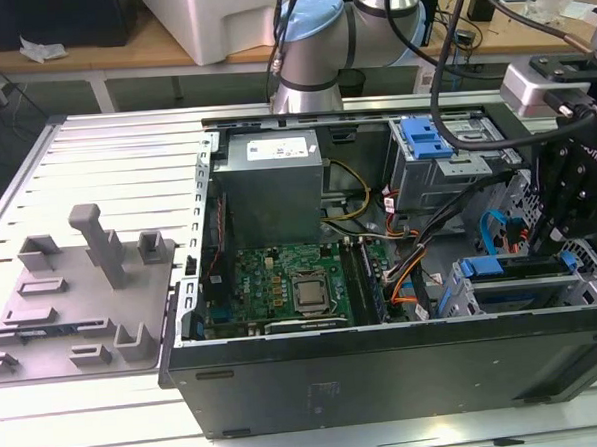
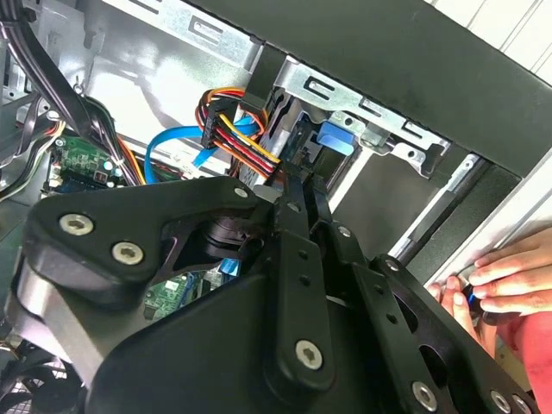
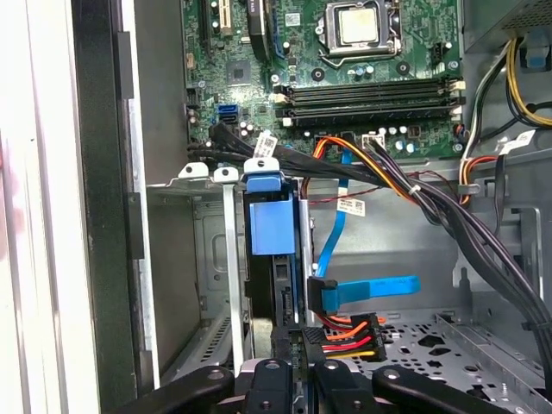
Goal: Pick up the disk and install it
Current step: 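Insert the first disk wire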
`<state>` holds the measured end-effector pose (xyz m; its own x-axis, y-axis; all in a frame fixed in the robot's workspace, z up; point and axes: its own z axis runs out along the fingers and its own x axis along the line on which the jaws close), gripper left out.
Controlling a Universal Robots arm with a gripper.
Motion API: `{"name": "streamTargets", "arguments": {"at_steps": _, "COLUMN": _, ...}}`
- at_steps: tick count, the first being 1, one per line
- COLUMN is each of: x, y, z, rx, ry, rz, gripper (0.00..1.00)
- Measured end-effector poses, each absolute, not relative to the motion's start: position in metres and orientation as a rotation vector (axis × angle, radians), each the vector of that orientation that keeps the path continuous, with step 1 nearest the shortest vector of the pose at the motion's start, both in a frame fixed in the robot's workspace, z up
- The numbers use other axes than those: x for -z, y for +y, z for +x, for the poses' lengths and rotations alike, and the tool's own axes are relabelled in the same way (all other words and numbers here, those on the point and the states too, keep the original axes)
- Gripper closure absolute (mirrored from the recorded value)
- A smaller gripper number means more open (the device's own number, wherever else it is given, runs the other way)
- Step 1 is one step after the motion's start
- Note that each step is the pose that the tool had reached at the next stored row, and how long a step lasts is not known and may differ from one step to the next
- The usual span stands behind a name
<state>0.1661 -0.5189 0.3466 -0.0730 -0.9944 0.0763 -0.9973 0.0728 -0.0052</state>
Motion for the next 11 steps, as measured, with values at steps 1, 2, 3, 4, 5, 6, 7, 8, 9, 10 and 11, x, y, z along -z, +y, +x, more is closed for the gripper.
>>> {"name": "streamTargets", "arguments": {"at_steps": 1, "x": -0.3465, "y": -0.5189, "z": 0.1661, "rx": -0.086, "ry": -2.262, "rz": 2.103, "gripper": 0.83}}
{"name": "streamTargets", "arguments": {"at_steps": 2, "x": -0.3463, "y": -0.5189, "z": 0.1661, "rx": -0.086, "ry": -2.261, "rz": 2.103, "gripper": 0.83}}
{"name": "streamTargets", "arguments": {"at_steps": 3, "x": -0.3462, "y": -0.5189, "z": 0.1661, "rx": -0.086, "ry": -2.260, "rz": 2.104, "gripper": 0.83}}
{"name": "streamTargets", "arguments": {"at_steps": 4, "x": -0.3461, "y": -0.5189, "z": 0.1661, "rx": -0.086, "ry": -2.260, "rz": 2.105, "gripper": 0.83}}
{"name": "streamTargets", "arguments": {"at_steps": 5, "x": -0.3460, "y": -0.5189, "z": 0.1661, "rx": -0.086, "ry": -2.258, "rz": 2.107, "gripper": 0.83}}
{"name": "streamTargets", "arguments": {"at_steps": 6, "x": -0.3459, "y": -0.5189, "z": 0.1661, "rx": -0.086, "ry": -2.257, "rz": 2.107, "gripper": 0.83}}
{"name": "streamTargets", "arguments": {"at_steps": 7, "x": -0.3459, "y": -0.5189, "z": 0.1661, "rx": -0.086, "ry": -2.257, "rz": 2.108, "gripper": 0.83}}
{"name": "streamTargets", "arguments": {"at_steps": 8, "x": -0.3458, "y": -0.5189, "z": 0.1661, "rx": -0.086, "ry": -2.256, "rz": 2.109, "gripper": 0.83}}
{"name": "streamTargets", "arguments": {"at_steps": 9, "x": -0.3458, "y": -0.5189, "z": 0.1661, "rx": -0.086, "ry": -2.255, "rz": 2.110, "gripper": 0.83}}
{"name": "streamTargets", "arguments": {"at_steps": 10, "x": -0.3457, "y": -0.5189, "z": 0.1661, "rx": -0.086, "ry": -2.254, "rz": 2.111, "gripper": 0.83}}
{"name": "streamTargets", "arguments": {"at_steps": 11, "x": -0.3457, "y": -0.5189, "z": 0.1661, "rx": -0.086, "ry": -2.253, "rz": 2.112, "gripper": 0.83}}
